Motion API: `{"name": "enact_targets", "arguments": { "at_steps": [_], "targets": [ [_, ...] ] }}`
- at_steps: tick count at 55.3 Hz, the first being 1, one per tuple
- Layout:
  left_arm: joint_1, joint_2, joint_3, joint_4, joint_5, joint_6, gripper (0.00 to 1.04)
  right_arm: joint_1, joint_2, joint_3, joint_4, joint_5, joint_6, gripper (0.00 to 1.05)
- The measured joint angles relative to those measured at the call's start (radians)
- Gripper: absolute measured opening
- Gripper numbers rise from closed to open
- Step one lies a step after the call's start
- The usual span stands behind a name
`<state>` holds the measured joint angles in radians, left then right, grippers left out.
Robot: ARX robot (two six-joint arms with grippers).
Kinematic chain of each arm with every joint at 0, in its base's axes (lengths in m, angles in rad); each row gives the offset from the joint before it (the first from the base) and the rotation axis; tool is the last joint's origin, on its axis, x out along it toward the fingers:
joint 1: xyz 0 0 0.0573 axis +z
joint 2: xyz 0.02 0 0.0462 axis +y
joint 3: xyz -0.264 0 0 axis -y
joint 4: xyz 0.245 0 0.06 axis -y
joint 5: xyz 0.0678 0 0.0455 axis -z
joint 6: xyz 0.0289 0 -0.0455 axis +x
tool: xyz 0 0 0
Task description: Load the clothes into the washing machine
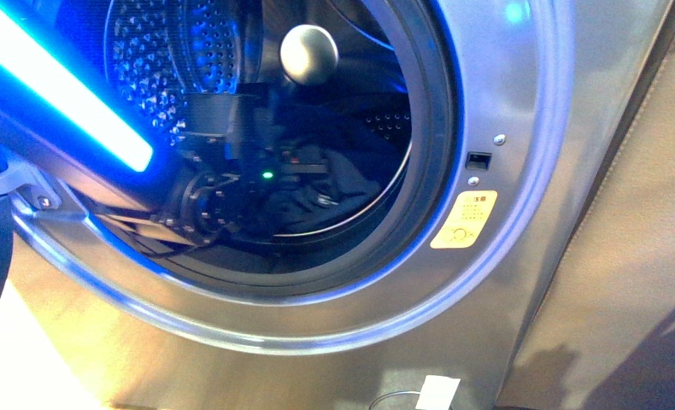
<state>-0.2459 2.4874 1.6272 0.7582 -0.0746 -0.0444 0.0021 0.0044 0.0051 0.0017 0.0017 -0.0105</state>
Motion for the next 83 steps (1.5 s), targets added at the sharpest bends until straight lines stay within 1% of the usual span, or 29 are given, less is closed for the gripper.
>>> {"name": "enact_targets", "arguments": {
  "at_steps": [6,29,41,56,61,62,69,76,79,83],
  "targets": [
    [-0.005,0.005,0.022,0.000,0.018,-0.002,0.13,0.000,0.000,0.000,0.000,0.000,0.000,0.02],
    [-0.021,0.017,0.140,-0.042,0.028,0.026,0.13,0.000,0.000,0.000,0.000,0.000,0.000,0.02],
    [-0.035,0.021,0.146,-0.039,0.046,0.060,0.13,0.000,0.000,0.000,0.000,0.000,0.000,0.02],
    [-0.027,0.059,0.186,-0.083,-0.002,0.080,0.13,0.000,0.000,0.000,0.000,0.000,0.000,0.02],
    [-0.017,0.072,0.196,-0.085,-0.008,0.077,0.28,0.000,0.000,0.000,0.000,0.000,0.000,0.02],
    [-0.014,0.075,0.196,-0.086,-0.008,0.075,0.33,0.000,0.000,0.000,0.000,0.000,0.000,0.02],
    [0.000,0.076,0.192,-0.087,-0.027,0.074,0.62,0.000,0.000,0.000,0.000,0.000,0.000,0.02],
    [0.000,0.037,0.122,-0.068,-0.035,0.045,0.94,0.000,0.000,0.000,0.000,0.000,0.000,0.02],
    [0.000,0.014,0.092,-0.061,-0.038,0.035,1.00,0.000,0.000,0.000,0.000,0.000,0.000,0.02],
    [0.000,-0.031,0.038,-0.056,-0.039,0.019,0.98,0.000,0.000,0.000,0.000,0.000,0.000,0.02]
  ]
}}
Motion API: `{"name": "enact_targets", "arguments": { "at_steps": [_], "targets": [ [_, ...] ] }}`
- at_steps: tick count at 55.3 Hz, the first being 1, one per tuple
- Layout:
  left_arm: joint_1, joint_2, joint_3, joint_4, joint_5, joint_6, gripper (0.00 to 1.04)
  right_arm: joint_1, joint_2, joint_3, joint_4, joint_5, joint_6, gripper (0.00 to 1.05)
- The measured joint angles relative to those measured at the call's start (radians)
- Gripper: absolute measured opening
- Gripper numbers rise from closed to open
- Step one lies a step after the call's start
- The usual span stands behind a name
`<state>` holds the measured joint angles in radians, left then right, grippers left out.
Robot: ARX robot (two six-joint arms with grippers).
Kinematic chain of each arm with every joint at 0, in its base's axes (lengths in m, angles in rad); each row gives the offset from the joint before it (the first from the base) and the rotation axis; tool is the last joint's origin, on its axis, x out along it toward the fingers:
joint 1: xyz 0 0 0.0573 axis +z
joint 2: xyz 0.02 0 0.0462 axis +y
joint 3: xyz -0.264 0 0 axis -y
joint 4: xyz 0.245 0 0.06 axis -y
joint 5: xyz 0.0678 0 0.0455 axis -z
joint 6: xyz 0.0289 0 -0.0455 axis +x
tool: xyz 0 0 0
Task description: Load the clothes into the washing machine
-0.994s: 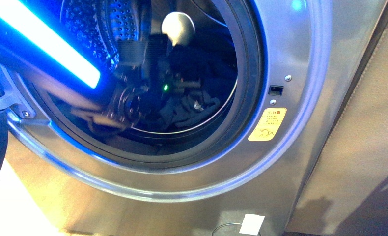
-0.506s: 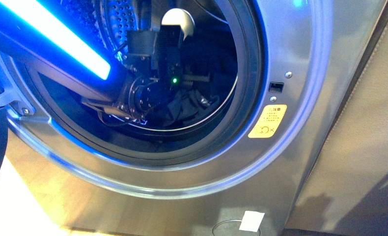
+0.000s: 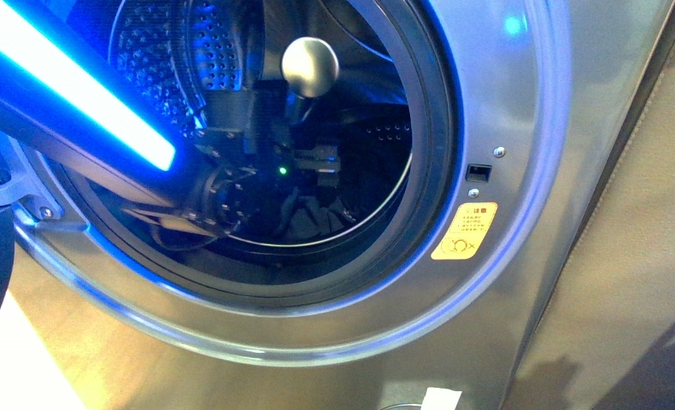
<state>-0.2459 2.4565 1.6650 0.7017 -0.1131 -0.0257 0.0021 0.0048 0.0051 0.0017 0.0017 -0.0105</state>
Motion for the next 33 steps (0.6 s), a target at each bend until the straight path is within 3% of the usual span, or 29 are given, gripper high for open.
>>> {"name": "enact_targets", "arguments": {
  "at_steps": [33],
  "targets": [
    [-0.034,-0.330,-0.545,0.183,0.012,0.021,0.98,0.000,0.000,0.000,0.000,0.000,0.000,0.02]
  ]
}}
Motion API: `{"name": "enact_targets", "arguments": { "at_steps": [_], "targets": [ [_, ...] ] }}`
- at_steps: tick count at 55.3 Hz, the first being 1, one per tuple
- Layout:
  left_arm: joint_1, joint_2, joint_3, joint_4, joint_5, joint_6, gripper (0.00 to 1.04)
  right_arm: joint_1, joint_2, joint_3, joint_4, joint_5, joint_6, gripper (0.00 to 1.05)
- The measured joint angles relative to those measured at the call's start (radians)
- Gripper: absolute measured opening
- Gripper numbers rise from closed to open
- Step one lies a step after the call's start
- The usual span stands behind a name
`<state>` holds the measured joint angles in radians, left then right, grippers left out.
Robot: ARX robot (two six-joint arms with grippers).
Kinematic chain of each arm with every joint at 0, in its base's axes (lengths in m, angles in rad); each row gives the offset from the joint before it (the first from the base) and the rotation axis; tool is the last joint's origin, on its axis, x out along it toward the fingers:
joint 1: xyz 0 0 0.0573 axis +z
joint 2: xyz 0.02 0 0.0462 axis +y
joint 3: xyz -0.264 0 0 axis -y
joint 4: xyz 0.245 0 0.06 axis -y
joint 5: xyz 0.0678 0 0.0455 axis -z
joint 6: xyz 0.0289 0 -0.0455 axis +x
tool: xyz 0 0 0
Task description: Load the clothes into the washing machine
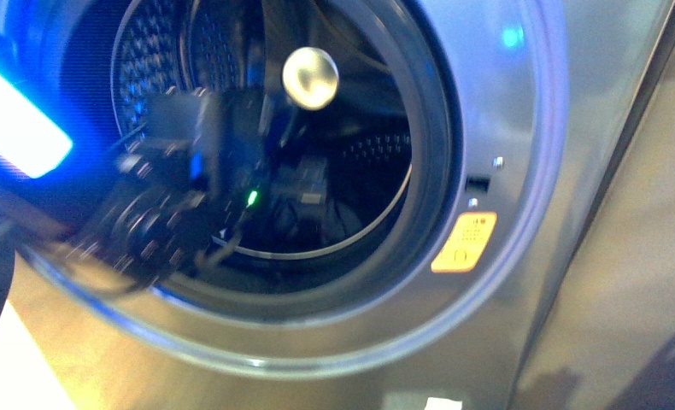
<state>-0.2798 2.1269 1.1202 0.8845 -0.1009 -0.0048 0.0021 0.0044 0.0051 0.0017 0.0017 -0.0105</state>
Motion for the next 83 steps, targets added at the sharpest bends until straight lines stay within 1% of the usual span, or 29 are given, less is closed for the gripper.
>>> {"name": "enact_targets", "arguments": {
  "at_steps": [16,28,37,47,55,56,57,59,60,62,63,64,65,68,74,83],
  "targets": [
    [-0.028,-0.163,-0.219,0.090,0.053,-0.001,0.98,0.000,0.000,0.000,0.000,0.000,0.000,0.02],
    [-0.035,-0.325,-0.376,0.107,0.079,-0.011,0.98,0.000,0.000,0.000,0.000,0.000,0.000,0.02],
    [-0.034,-0.473,-0.465,0.073,0.096,-0.033,0.98,0.000,0.000,0.000,0.000,0.000,0.000,0.02],
    [-0.039,-0.694,-0.520,-0.028,0.129,-0.055,0.98,0.000,0.000,0.000,0.000,0.000,0.000,0.02],
    [-0.059,-0.865,-0.529,-0.118,0.132,-0.050,0.98,0.000,0.000,0.000,0.000,0.000,0.000,0.02],
    [-0.068,-0.889,-0.529,-0.138,0.107,-0.043,0.97,0.000,0.000,0.000,0.000,0.000,0.000,0.02],
    [-0.082,-0.916,-0.526,-0.179,0.046,-0.032,0.94,0.000,0.000,0.000,0.000,0.000,0.000,0.02],
    [-0.095,-0.962,-0.527,-0.256,-0.039,-0.027,0.89,0.000,0.000,0.000,0.000,0.000,0.000,0.02],
    [-0.101,-0.994,-0.534,-0.301,-0.109,-0.023,0.85,0.000,0.000,0.000,0.000,0.000,0.000,0.02],
    [-0.105,-1.044,-0.551,-0.362,-0.182,-0.018,0.80,0.000,0.000,0.000,0.000,0.000,0.000,0.02],
    [-0.106,-1.096,-0.576,-0.415,-0.233,-0.014,0.75,0.000,0.000,0.000,0.000,0.000,0.000,0.02],
    [-0.105,-1.131,-0.594,-0.447,-0.253,-0.013,0.71,0.000,0.000,0.000,0.000,0.000,0.000,0.02],
    [-0.104,-1.149,-0.602,-0.462,-0.261,-0.013,0.69,0.000,0.000,0.000,0.000,0.000,0.000,0.02],
    [-0.100,-1.264,-0.651,-0.541,-0.275,-0.011,0.59,0.000,0.000,0.000,0.000,0.000,0.000,0.02],
    [-0.093,-1.468,-0.722,-0.664,-0.272,-0.007,0.39,0.000,0.000,0.000,0.000,-0.001,0.000,0.02],
    [-0.018,-1.632,-0.821,-0.668,-0.176,-0.002,0.10,0.000,0.000,0.000,0.000,0.000,0.000,0.02]
  ]
}}
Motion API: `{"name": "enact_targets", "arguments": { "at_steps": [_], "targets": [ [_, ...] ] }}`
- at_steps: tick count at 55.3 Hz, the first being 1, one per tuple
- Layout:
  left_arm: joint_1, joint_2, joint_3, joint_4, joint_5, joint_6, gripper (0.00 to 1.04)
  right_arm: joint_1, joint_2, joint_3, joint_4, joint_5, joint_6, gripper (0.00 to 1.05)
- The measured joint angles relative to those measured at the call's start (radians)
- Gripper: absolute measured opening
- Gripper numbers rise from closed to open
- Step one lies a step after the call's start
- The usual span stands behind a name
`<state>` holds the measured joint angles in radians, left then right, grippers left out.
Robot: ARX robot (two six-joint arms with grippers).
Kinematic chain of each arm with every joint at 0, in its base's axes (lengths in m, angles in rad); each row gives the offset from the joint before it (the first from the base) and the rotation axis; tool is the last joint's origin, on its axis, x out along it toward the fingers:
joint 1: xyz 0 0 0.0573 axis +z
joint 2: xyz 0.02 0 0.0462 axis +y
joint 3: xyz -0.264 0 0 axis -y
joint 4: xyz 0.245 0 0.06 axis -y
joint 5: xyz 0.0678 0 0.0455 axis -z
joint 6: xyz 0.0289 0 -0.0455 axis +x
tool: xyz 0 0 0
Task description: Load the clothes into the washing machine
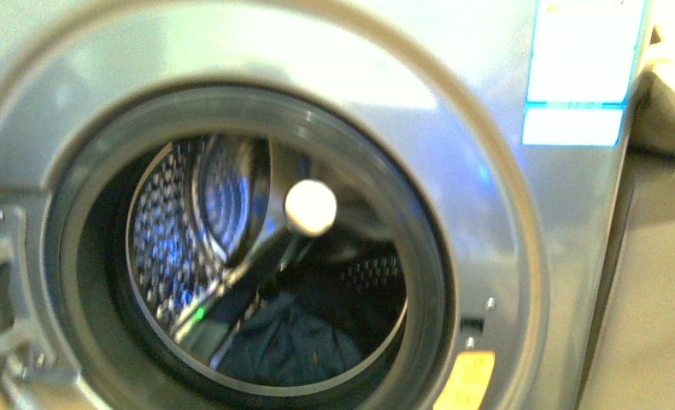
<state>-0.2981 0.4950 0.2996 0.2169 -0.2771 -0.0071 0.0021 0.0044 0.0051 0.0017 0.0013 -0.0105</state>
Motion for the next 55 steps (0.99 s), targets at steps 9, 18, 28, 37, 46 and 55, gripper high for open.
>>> {"name": "enact_targets", "arguments": {
  "at_steps": [9,18,28,37,46,55],
  "targets": [
    [0.093,-0.064,-0.101,0.001,0.078,0.000,0.04,0.000,0.000,0.000,0.000,-0.001,0.000,0.02],
    [0.159,-0.145,-0.159,0.000,0.145,0.000,0.04,0.000,0.000,0.000,0.000,0.000,0.000,0.02],
    [0.288,-0.206,-0.206,-0.021,0.270,0.002,0.04,0.000,0.000,0.000,0.000,0.001,0.000,0.02],
    [0.296,-0.249,-0.230,-0.038,0.277,0.003,0.04,0.000,0.000,0.000,0.000,0.000,0.000,0.02],
    [0.296,-0.298,-0.254,-0.064,0.277,0.003,0.04,0.000,0.000,0.000,0.000,0.000,0.000,0.02],
    [0.296,-0.461,-0.291,-0.214,0.276,0.003,0.04,0.000,0.000,0.000,0.000,0.000,0.000,0.02]
  ]
}}
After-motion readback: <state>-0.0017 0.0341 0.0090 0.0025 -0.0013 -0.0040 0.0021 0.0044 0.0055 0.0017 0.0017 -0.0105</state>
